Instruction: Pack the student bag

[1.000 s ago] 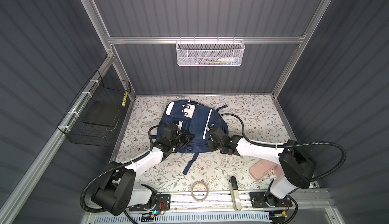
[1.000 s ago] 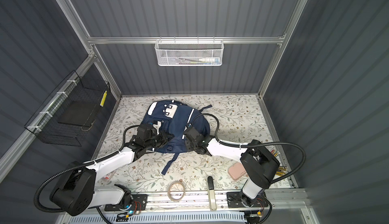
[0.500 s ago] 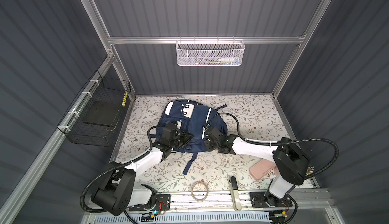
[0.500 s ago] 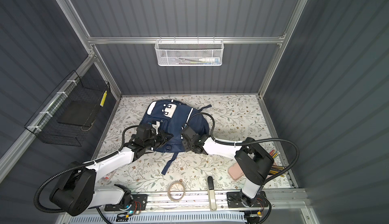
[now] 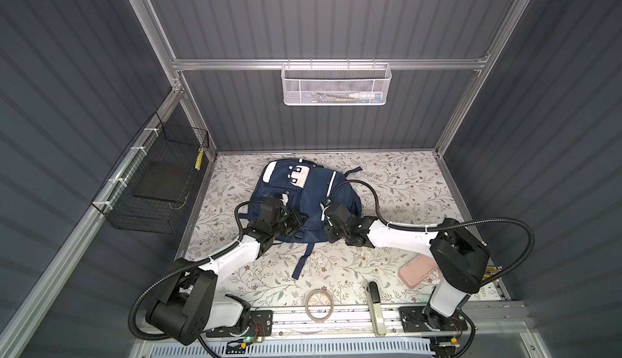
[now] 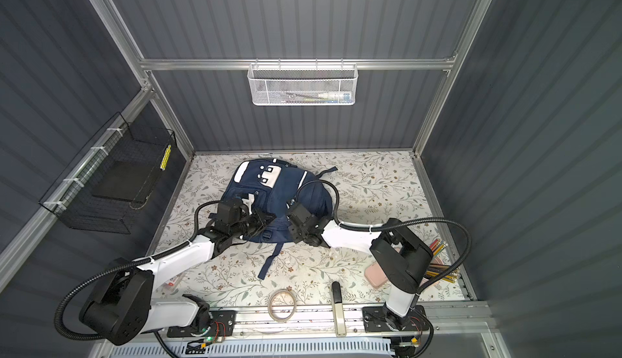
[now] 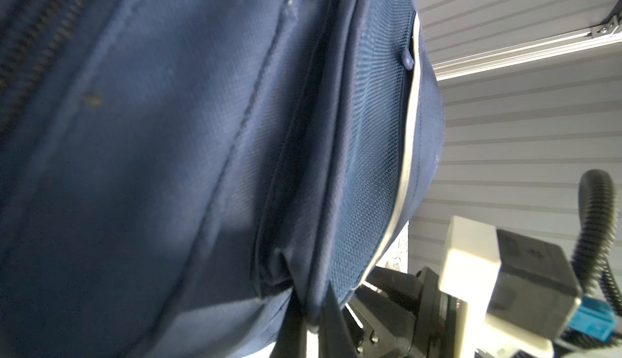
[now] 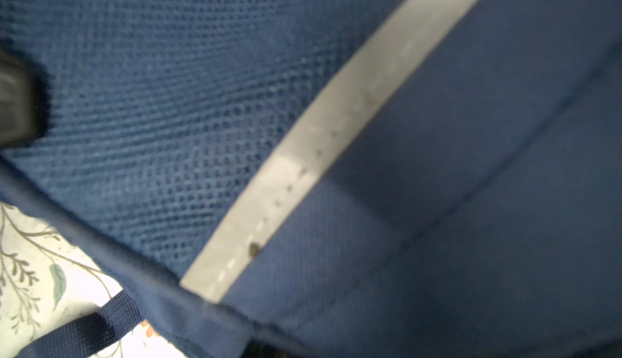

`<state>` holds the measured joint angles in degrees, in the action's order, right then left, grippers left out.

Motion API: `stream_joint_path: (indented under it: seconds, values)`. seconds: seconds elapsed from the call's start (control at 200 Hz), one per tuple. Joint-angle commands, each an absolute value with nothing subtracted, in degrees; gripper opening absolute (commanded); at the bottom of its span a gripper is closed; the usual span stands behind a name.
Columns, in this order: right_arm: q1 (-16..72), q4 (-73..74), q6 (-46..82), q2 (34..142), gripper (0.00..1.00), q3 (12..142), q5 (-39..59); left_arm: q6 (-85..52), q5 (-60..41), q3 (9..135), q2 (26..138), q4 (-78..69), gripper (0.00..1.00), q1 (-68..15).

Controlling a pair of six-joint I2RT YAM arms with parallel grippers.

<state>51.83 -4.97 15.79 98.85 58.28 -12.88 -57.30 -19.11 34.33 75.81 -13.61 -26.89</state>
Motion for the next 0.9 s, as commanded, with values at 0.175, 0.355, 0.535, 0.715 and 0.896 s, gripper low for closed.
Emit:
stream_joint_path:
  seconds: [0.175, 0.355, 0.535, 0.715, 0.896]
  values:
    - [49.62, -1.71, 15.69, 93.53, 0.00, 55.42, -13.91, -52.11, -16.83, 36.82, 71.85, -2.29, 0.00, -27.69]
    - [43.05, -0.50, 18.80, 88.21, 0.00, 49.00, -11.72, -51.28, -16.23, 37.38, 71.61, -0.53, 0.00, -27.25]
    - [38.20, -0.54, 18.38, 86.44, 0.00, 48.95, -10.54, -51.50, -16.48, 37.09, 72.54, -1.39, 0.00, -27.09]
    - [41.78, 2.67, 16.62, 85.36, 0.00, 47.95, -3.88, -53.76, -20.60, 36.66, 74.95, -6.24, 0.00, -27.08]
    - [43.64, 4.39, 17.64, 88.36, 0.00, 47.77, -9.44, -56.35, -23.86, 35.60, 77.08, -11.92, 0.00, -27.33]
